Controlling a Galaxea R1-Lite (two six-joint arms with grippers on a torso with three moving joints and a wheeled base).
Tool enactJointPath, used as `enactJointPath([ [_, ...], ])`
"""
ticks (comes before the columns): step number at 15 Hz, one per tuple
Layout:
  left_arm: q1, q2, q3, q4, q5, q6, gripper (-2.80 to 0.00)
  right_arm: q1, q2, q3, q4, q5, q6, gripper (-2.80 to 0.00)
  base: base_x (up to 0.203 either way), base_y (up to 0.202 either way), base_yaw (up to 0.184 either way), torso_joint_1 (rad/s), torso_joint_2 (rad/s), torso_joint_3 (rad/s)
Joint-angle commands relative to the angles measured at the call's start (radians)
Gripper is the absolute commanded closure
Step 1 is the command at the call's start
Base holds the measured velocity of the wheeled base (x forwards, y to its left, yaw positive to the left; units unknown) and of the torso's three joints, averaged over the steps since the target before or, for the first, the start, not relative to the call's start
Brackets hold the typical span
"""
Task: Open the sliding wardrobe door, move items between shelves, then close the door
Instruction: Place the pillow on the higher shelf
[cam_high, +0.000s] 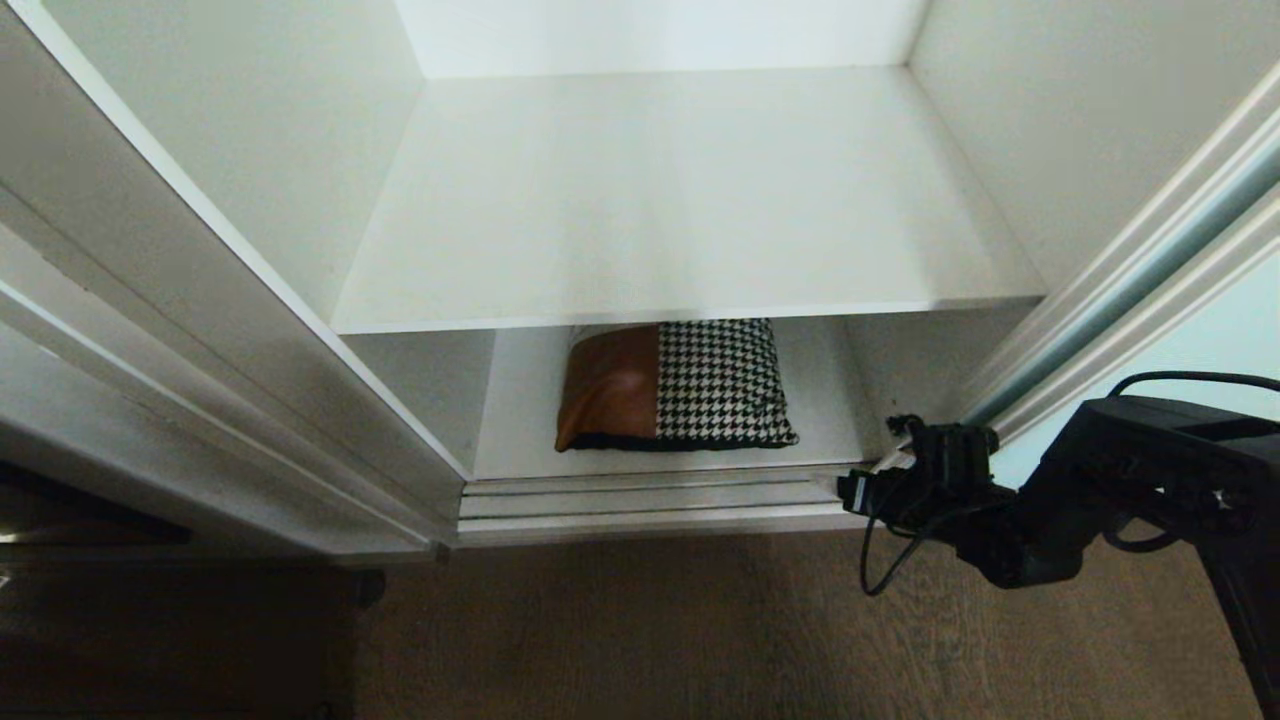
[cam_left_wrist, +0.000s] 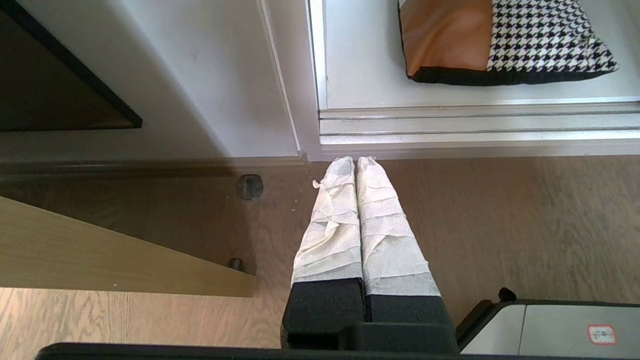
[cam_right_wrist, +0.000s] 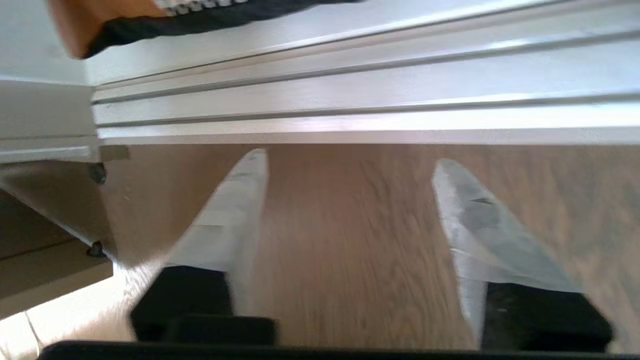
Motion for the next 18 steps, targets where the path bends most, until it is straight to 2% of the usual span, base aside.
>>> enactJointPath([
  [1,0.0,0.002,0.0,0.0,0.0,0.0,0.0,0.035,0.033,-0.032,-0.014,0.012,0.0,-2.8,0.0,0.0,0.0,0.0,0.0,0.0],
  [3,0.0,0.002,0.0,0.0,0.0,0.0,0.0,0.06,0.051,-0.067,-0.015,0.02,-0.006,-2.8,0.0,0.0,0.0,0.0,0.0,0.0],
  [5,0.0,0.002,0.0,0.0,0.0,0.0,0.0,0.071,0.085,-0.119,-0.012,0.024,-0.07,-2.8,0.0,0.0,0.0,0.0,0.0,0.0],
  [9,0.0,0.002,0.0,-0.001,0.0,0.001,0.0,0.062,0.166,-0.203,-0.007,0.027,-0.123,-2.8,0.0,0.0,0.0,0.0,0.0,0.0],
  [14,0.002,0.002,0.0,-0.001,0.0,0.001,0.0,0.046,0.229,-0.374,0.033,0.026,-0.132,-2.8,0.0,0.0,0.0,0.0,0.0,0.0],
  [18,0.0,0.002,0.0,0.0,0.0,0.001,0.0,0.051,0.285,-0.564,0.095,0.02,-0.153,-2.8,0.0,0.0,0.0,0.0,0.0,0.0],
])
